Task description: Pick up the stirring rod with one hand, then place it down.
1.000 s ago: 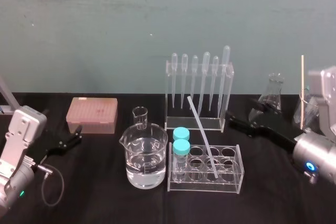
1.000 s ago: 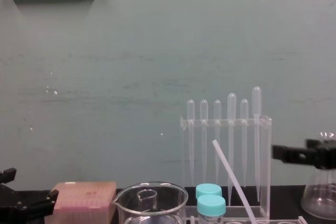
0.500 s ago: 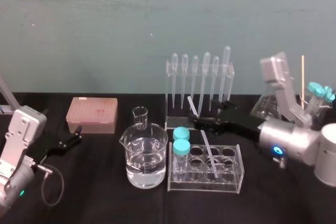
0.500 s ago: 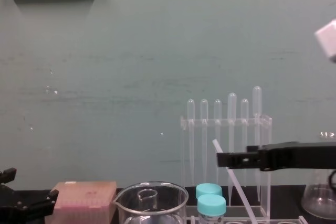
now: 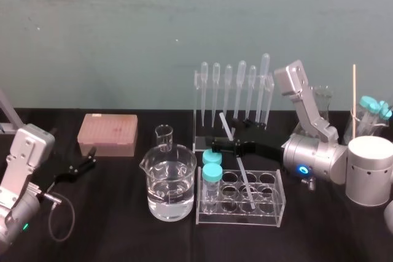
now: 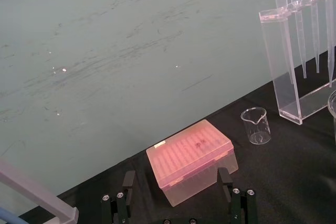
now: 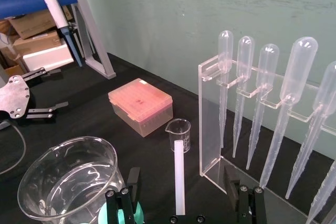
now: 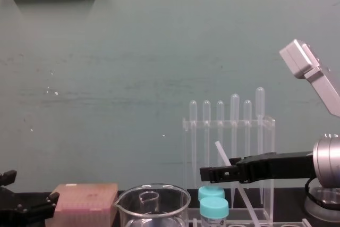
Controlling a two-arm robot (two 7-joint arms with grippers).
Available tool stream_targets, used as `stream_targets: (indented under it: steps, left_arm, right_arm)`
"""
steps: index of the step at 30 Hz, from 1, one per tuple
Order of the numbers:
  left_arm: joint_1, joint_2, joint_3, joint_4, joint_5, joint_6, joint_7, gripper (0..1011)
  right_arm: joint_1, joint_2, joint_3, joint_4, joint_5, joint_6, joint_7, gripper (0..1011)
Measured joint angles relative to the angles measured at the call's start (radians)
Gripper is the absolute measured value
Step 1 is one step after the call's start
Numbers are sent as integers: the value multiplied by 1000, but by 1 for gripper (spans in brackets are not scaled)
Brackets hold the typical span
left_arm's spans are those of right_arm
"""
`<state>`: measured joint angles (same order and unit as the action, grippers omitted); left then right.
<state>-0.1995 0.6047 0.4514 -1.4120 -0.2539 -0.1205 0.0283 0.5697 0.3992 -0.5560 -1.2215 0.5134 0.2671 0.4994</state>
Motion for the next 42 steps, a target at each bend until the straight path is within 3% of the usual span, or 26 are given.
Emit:
stream_targets:
  steps: [9, 15, 29, 34, 42]
  left_arm:
    - [0, 0, 0, 0, 0, 0, 0, 1000]
    - [0, 0, 0, 0, 0, 0, 0, 1000]
    - [0, 0, 0, 0, 0, 0, 0, 1000]
    - [0, 0, 0, 0, 0, 0, 0, 1000]
    - [0, 0, 0, 0, 0, 0, 0, 1000]
  right_arm:
    - [-1, 1, 1, -3, 3, 1, 0, 1003]
    - [-3, 2, 3, -6, 5, 2, 0, 908]
    - [-4, 3, 4, -8, 8, 4, -1, 489]
    - [-5, 3, 5, -8, 9, 5, -1, 285]
    - [-5, 3, 5, -9, 9, 5, -1, 74]
